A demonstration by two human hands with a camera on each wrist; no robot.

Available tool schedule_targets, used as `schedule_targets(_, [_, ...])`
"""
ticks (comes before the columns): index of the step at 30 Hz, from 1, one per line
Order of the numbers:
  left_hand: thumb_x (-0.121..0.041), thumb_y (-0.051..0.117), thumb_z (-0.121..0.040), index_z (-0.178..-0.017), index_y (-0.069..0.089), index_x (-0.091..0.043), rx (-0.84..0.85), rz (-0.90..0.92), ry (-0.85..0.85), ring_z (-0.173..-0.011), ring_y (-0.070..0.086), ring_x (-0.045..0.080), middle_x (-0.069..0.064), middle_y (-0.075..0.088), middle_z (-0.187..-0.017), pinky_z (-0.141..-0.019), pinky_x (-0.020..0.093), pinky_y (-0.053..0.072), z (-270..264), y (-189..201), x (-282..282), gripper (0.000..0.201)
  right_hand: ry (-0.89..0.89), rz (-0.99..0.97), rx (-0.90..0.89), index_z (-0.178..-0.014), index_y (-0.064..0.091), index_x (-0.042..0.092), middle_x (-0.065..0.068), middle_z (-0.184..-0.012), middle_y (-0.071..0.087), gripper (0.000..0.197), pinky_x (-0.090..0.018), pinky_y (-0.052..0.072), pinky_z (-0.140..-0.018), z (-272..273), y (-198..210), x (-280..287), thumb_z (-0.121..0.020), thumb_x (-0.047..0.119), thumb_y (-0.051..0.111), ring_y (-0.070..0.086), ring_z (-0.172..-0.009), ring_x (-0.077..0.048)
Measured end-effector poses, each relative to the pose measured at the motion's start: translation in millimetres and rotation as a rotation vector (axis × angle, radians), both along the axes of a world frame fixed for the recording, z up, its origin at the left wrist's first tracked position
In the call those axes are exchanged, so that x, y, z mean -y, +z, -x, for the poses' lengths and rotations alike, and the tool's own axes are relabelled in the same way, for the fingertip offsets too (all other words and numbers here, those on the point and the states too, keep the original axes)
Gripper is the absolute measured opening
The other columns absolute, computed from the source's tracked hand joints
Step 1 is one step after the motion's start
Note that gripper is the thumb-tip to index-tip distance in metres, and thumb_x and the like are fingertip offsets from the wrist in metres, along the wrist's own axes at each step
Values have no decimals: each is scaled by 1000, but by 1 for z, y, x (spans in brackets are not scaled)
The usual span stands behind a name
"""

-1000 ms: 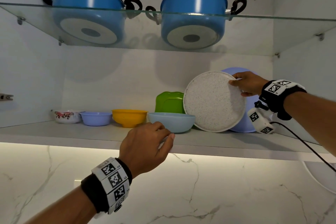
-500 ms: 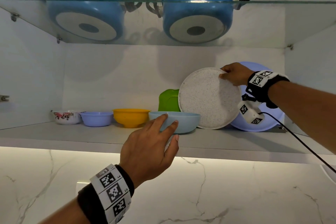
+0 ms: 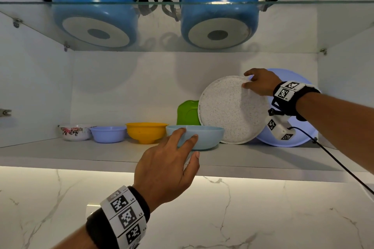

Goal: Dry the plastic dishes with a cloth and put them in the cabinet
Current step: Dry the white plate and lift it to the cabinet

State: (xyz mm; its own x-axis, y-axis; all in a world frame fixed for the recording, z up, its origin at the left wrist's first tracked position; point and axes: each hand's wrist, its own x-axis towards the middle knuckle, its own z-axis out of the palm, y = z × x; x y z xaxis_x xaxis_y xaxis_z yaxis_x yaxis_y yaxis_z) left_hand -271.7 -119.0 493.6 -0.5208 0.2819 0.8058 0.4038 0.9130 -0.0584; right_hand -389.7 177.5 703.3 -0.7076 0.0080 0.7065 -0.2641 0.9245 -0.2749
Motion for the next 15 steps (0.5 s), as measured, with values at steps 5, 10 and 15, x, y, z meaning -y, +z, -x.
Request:
schedule_targets(5, [-49,29,-98,-129,64,-26,4,-7,-2,-100,68,20,7,61,-135,-62,28,55,-2,1,-1,53,-10,-13,-15,-139,52,19,-11,-125,64,49,-38,45,-98,-6,-3,-8,-95,36,64,59,-115,-30])
schedule_targets(10, [-50,28,-98,-129,64,-27,16,-11,6,-100,68,19,6,61,-136,-62,27,54,-2,1,-1,53,64,-1,13,-127,62,7,-17,-122,65,32,-46,50,-93,-8,-5,-8,-102,25,53,61,-108,-33])
schedule_targets(15, [-50,27,-98,-130,64,-26,2,-12,7,-99,69,19,6,61,-135,-61,26,54,-2,1,-1,54,105,-20,13,-124,61,2,-17,-123,63,31,-34,41,-88,-8,-3,-2,-106,19,43,55,-102,-27])
